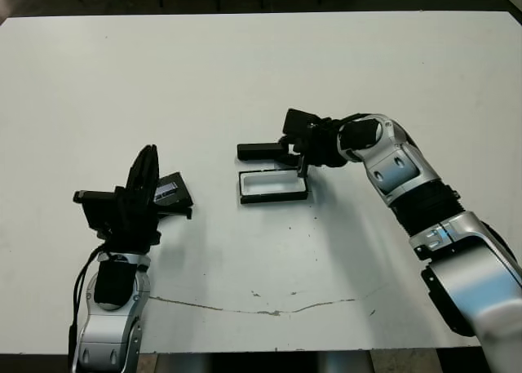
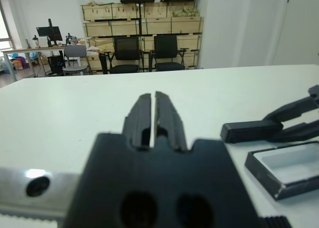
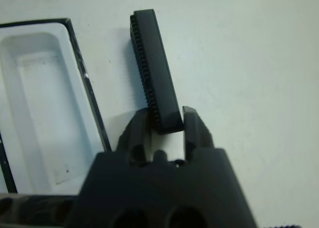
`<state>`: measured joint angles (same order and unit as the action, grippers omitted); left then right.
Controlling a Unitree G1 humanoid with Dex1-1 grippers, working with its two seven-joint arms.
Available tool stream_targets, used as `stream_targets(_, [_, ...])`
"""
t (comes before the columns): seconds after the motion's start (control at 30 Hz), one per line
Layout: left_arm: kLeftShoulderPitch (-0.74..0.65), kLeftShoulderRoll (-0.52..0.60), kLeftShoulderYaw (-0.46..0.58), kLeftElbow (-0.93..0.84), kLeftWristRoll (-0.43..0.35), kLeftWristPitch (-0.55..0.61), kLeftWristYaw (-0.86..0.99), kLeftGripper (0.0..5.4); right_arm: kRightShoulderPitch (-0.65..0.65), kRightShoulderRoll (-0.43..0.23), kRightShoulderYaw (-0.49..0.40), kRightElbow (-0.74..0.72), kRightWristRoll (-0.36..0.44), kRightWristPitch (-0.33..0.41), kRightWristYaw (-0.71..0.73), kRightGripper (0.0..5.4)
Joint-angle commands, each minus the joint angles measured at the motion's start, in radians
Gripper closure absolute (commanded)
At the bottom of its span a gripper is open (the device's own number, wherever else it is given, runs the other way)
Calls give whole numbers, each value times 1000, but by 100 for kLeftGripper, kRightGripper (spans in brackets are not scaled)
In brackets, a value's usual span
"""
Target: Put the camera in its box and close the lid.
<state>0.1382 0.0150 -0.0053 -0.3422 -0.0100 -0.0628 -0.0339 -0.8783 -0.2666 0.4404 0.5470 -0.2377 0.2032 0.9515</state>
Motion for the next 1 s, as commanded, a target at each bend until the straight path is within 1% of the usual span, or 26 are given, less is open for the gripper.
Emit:
stream_targets(0.03, [19, 0, -2, -4, 4, 12, 5, 540, 32, 7, 21, 24, -9, 6, 7, 508])
stream_targets(0.1, [19, -1, -1, -4, 4, 12, 6, 540, 35, 7, 11, 26, 4, 3, 11, 529])
stream_targets(0.17, [19, -2, 0, -2, 3, 8, 5, 540, 36, 0, 7, 19, 7, -8, 9, 537])
stream_targets(0.3, [18, -2, -2, 0, 11, 1, 7, 540, 36, -20, -4, -21, -1, 0, -13, 538])
stream_targets(0.4, [18, -4, -2, -1, 12, 7, 8, 540, 50, -33, -39, -67, 12, -1, -47, 538])
stream_targets(0.47, [18, -6, -1, -1, 5, 8, 6, 540, 71, -42, -75, -106, 30, -39, -80, 538])
stream_targets(0.5, [19, -7, -2, 0, 4, 6, 6, 540, 86, -50, -92, -133, 36, -72, -99, 538])
stream_targets(0.57, [22, -8, -3, -4, 8, 7, 8, 540, 123, -68, -134, -209, 52, -125, -141, 538])
stream_targets(0.7, [25, -9, -2, -3, 7, 1, 4, 540, 231, -96, -218, -410, 85, -214, -230, 538])
stream_targets(0.73, [26, -9, -2, -3, 8, 2, 4, 540, 260, -103, -233, -457, 88, -244, -252, 538])
stream_targets(0.83, [27, -8, 1, -4, 8, 2, 4, 540, 354, -138, -275, -587, 87, -395, -314, 538])
stream_targets(0.9, [28, -7, 4, -5, 4, 2, 1, 540, 405, -168, -296, -639, 65, -524, -354, 539])
stream_targets(0.97, [29, -5, 5, -4, 6, 2, 0, 540, 437, -187, -312, -644, 48, -676, -399, 539])
stream_targets(1.0, [29, -4, 5, -4, 8, 3, 0, 540, 446, -198, -316, -647, 30, -728, -417, 539])
